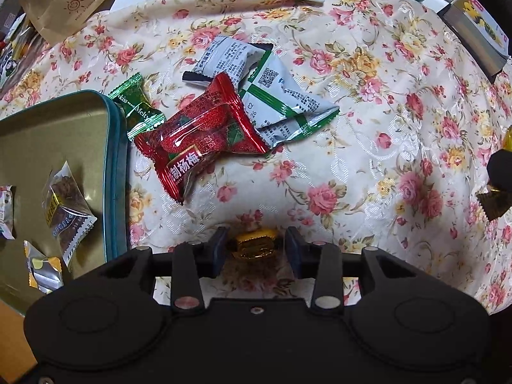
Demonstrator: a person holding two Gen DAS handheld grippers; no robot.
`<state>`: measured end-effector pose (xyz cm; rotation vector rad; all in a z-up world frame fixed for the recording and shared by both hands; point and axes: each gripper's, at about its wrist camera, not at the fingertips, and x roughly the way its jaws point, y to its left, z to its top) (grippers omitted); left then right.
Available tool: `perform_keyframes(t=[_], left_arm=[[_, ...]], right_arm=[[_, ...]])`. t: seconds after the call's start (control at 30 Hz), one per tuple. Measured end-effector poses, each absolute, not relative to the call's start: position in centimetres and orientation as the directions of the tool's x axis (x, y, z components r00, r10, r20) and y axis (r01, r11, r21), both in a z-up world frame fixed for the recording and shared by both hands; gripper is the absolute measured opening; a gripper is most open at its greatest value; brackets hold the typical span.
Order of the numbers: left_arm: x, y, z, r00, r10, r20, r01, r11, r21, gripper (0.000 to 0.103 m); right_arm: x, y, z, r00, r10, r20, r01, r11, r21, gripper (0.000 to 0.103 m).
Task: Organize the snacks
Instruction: 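Lift both gold candies off the tablecloth with both grippers, then carry both gold candies over the tin tray and open both grippers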
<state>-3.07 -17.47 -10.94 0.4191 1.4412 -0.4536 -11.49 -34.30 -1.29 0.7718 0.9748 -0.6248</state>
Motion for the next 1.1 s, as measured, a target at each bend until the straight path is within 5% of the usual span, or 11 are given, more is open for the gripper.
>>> perform_keyframes(t=[0.33, 0.63, 1.1], left_arm=[[-2.4, -16.1, -9.6, 0.029, -0.082, -0.996, 0.487, 0.871, -0.057, 0.045], [0.3, -13.6, -3.7, 0.172, -0.135, -0.976, 0.411, 0.91, -0.053, 0.045], [8.1, -1.6, 1.1, 0.362, 0.061, -0.93, 0.037, 0.996, 0.08, 0.046]], right_arm=[[-11.3, -34.3, -0.8, 0.439, -0.13, -0.889, 0.765, 0.573, 0.293, 0.02], [-9.4, -32.4, -1.0, 0.425, -0.126, -0.896, 0.753, 0.598, 0.273, 0.02], [-2.5, -20.8, 0.0, 0.486, -0.068, -0.871, 0.539, 0.808, 0.238, 0.02]])
